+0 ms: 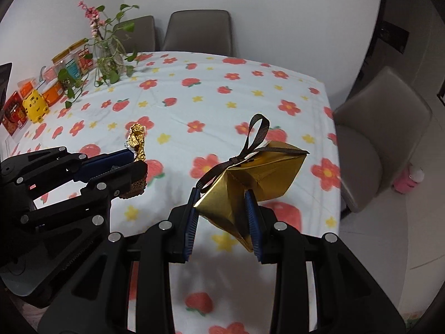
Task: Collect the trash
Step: 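Carry the foil chocolate and gold gift box with both tools over the grey bin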
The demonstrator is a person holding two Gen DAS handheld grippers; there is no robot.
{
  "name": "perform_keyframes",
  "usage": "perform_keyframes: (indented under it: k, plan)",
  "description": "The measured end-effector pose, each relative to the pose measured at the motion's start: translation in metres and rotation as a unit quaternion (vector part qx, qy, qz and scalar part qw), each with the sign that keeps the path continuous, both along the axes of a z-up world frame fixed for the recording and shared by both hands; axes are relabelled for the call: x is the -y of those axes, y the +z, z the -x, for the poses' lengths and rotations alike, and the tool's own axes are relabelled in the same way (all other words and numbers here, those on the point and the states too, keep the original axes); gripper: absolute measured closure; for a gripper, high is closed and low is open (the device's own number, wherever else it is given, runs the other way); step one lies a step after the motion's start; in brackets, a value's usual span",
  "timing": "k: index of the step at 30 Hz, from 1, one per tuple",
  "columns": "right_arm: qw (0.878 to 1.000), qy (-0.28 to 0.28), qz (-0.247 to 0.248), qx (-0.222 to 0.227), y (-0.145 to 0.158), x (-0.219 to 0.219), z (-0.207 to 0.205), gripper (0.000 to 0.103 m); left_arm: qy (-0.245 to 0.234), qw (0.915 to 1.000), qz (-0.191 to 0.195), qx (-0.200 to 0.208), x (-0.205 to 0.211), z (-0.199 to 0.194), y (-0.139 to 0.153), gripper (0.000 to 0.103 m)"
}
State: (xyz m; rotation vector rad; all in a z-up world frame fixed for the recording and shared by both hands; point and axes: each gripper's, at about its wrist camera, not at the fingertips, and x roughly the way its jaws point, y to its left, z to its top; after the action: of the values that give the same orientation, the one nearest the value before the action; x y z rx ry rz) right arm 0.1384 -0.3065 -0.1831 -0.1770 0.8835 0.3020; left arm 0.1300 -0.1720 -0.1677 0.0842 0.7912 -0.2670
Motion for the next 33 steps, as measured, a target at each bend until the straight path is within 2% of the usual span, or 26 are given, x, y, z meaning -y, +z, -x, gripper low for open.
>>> perform_keyframes:
  k: [6,11,15,20,23,27,30,33]
  plan:
    - [0.996,-0.092,-0.008,0.014,0.01,0.109,0.042,0.072,-0.089,0.996,-0.006,0.012,0.104,0.021,0.012,0.087]
    - [0.985,-0.172,-0.01,0.019,0.015,0.225,0.096,0.072,-0.158,0.9874,-0.006,0.009,0.218,0.052,0.017,0.087]
    - [0.972,-0.235,-0.003,0.021,0.015,0.317,0.147,0.072,-0.213,0.977,-0.005,0.006,0.307,0.083,0.014,0.087]
    - [0.947,-0.321,-0.002,0.001,-0.005,0.426,0.209,0.072,-0.267,0.9635,-0.003,-0.012,0.416,0.118,-0.001,0.087]
    - [0.931,-0.364,-0.005,-0.011,-0.021,0.47,0.236,0.072,-0.309,0.9505,-0.009,-0.033,0.476,0.138,-0.019,0.087]
    - [0.9,-0.432,-0.028,-0.044,-0.058,0.527,0.269,0.072,-0.364,0.9277,-0.028,-0.076,0.536,0.152,-0.052,0.087]
    - [0.881,-0.467,-0.041,-0.061,-0.088,0.553,0.283,0.072,-0.416,0.9034,-0.044,-0.096,0.577,0.158,-0.085,0.087]
    - [0.864,-0.494,-0.047,-0.08,-0.131,0.578,0.289,0.072,-0.454,0.8824,-0.057,-0.108,0.61,0.16,-0.123,0.087]
